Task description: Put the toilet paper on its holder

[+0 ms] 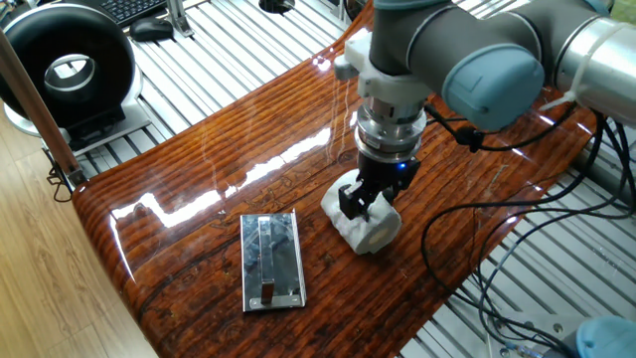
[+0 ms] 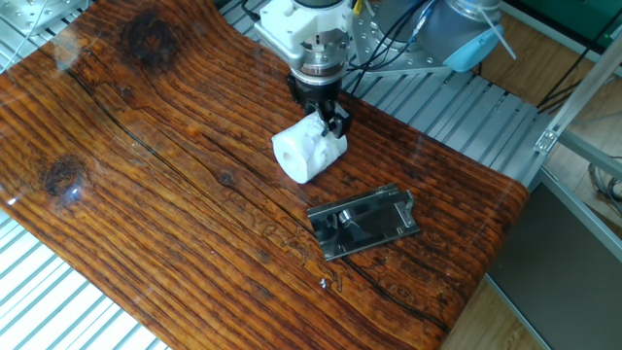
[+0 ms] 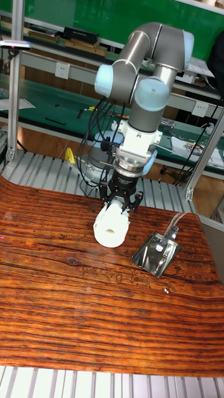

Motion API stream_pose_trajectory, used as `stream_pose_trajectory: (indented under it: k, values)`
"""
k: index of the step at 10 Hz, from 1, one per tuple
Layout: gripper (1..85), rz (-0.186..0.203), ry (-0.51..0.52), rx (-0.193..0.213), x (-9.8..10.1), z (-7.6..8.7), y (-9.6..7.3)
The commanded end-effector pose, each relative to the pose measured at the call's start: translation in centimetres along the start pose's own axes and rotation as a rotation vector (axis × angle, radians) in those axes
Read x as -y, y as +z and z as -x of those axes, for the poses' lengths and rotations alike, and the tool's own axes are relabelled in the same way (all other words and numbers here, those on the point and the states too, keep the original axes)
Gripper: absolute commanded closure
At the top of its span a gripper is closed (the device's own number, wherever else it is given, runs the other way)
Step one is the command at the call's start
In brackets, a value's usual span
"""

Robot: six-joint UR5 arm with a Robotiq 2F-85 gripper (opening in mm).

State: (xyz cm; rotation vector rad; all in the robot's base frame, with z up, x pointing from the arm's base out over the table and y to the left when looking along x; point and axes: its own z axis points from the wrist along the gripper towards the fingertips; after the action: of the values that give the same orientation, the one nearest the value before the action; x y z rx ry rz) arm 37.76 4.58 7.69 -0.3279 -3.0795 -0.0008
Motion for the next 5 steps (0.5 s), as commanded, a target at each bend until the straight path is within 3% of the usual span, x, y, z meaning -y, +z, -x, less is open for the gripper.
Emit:
stream_pose_trajectory:
  k: [1,3,5]
  values:
    - [84.7,0.008,0.057,0.005,-0.4,0.6,-0.7]
    - [84.7,-0.004,0.048,0.008,-0.1,1.2,-1.7]
    - [84.7,0.002,0.025,0.022,0.1,2.9,-3.1]
